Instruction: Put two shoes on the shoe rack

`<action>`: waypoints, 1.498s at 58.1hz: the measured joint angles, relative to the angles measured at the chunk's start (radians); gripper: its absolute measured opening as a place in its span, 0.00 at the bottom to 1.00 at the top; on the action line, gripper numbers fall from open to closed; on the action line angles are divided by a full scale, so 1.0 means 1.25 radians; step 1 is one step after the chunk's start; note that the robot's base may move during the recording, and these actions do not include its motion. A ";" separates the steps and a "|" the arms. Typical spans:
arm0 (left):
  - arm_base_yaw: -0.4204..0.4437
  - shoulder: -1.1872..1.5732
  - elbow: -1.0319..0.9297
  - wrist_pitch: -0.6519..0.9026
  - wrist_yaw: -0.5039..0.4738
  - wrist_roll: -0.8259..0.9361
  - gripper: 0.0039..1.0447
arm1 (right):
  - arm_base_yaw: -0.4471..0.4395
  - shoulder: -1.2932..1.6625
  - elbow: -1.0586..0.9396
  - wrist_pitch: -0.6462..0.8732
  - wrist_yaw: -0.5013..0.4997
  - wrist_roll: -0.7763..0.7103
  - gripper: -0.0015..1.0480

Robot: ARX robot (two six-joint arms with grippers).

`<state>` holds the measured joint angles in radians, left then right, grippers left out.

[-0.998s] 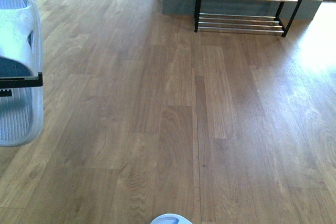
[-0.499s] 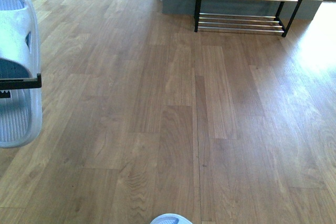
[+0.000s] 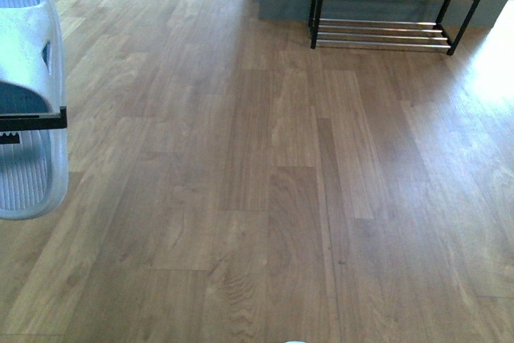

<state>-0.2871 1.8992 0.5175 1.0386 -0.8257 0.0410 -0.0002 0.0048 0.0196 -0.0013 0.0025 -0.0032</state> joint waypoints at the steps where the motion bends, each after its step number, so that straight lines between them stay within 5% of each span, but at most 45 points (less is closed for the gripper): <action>1: 0.000 0.000 0.000 0.000 0.000 0.000 0.02 | 0.000 0.000 0.000 0.000 -0.001 0.000 0.91; 25: 0.007 0.000 0.000 0.000 -0.004 0.000 0.02 | 0.000 0.000 0.000 0.000 -0.005 0.000 0.91; 33: 0.005 0.000 0.000 0.000 -0.004 0.000 0.02 | -0.021 0.132 0.031 -0.067 -0.205 -0.054 0.91; 48: 0.004 0.000 0.000 0.000 -0.004 0.000 0.02 | -0.047 0.775 0.071 0.424 -0.231 -0.257 0.91; 56: 0.004 0.000 0.000 0.000 -0.004 0.000 0.02 | -0.096 1.208 0.142 0.585 -0.258 -0.415 0.91; 70: 0.004 0.000 0.000 0.000 -0.004 0.000 0.02 | -0.168 1.718 0.232 0.723 -0.222 -0.630 0.91; 87: 0.004 0.000 0.000 0.000 -0.004 0.000 0.02 | -0.190 2.013 0.280 0.763 -0.204 -0.740 0.91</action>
<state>-0.2817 1.8992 0.5175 1.0386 -0.8310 0.0410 -0.2375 2.5214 0.3691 0.9527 -0.2531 -0.9279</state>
